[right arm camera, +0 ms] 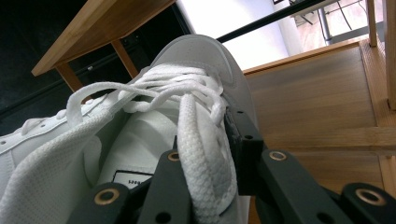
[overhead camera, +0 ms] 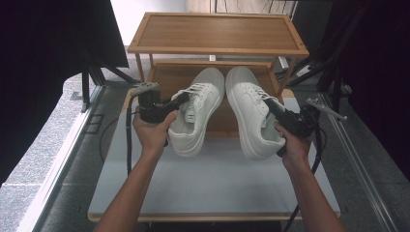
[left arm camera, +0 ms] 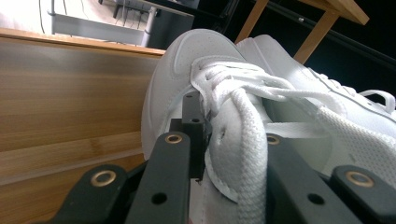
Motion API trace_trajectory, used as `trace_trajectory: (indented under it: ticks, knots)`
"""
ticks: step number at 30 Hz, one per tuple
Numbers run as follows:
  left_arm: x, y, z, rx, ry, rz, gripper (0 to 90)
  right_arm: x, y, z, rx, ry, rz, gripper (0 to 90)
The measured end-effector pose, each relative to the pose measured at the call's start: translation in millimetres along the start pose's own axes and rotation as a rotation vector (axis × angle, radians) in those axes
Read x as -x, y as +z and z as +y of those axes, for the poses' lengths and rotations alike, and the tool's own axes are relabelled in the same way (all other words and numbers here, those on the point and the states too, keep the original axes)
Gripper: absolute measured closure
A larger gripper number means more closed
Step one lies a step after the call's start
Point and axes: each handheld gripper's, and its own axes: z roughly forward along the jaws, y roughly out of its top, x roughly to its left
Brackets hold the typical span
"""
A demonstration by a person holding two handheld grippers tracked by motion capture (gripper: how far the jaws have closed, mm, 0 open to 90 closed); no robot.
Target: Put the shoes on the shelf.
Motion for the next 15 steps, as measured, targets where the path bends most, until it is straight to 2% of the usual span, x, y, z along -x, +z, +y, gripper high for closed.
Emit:
trace_trajectory:
  ticks: [8, 15]
  knots:
    - [-0.9, 1.7, 1.6, -0.002, 0.009, 0.015, 81.3, 0.3, 3.8, 0.5, 0.001, 0.000, -0.006, 80.2]
    - [-1.0, 3.0, 4.9, 0.000, 0.001, 0.015, 81.2, -3.7, 9.2, 2.0, -0.002, -0.010, -0.012, 80.2]
